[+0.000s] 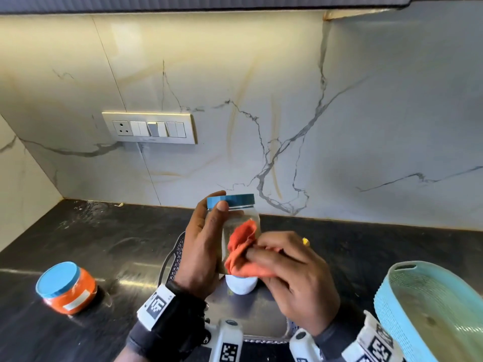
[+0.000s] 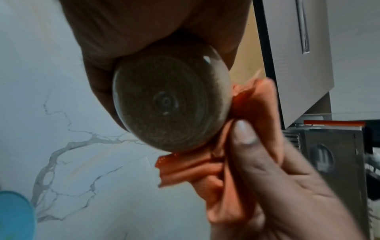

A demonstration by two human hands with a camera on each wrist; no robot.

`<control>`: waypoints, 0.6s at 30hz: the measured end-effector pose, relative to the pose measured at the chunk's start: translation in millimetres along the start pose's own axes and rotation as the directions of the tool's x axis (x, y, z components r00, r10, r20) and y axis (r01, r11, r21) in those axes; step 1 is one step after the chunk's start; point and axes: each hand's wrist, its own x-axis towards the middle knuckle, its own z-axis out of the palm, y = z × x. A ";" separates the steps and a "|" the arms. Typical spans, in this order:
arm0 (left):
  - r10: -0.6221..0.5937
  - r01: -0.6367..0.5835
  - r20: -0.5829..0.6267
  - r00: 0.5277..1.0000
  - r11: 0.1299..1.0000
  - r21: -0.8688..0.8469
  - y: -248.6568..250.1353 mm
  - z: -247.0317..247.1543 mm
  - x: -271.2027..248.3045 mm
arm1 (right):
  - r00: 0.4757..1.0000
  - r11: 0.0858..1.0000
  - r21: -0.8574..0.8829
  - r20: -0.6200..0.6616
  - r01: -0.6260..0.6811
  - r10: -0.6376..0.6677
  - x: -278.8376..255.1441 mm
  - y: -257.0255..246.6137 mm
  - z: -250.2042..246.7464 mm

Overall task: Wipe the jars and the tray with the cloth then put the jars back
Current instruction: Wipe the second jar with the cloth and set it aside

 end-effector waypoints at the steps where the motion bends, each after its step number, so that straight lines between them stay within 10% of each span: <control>1: 0.003 -0.003 0.000 1.000 1.000 0.001 0.0 -0.5 -0.4 | 0.999 0.999 -0.007 0.026 0.037 -0.037 -1.2 2.3 -1.1; 7: -0.023 0.025 0.033 0.999 0.999 -0.038 -5.1 8.0 -6.9 | 0.937 0.922 0.301 -0.171 -0.245 0.305 19.7 22.5 -1.9; 13: -0.004 0.006 0.020 1.000 0.996 -0.084 4.8 2.6 -1.6 | 0.995 0.995 0.032 -0.024 0.094 -0.093 4.2 5.1 -0.5; 18: -0.042 0.052 0.075 0.996 0.988 -0.143 4.2 8.2 -5.9 | 0.950 0.913 0.363 -0.168 -0.187 0.262 25.3 28.5 -1.6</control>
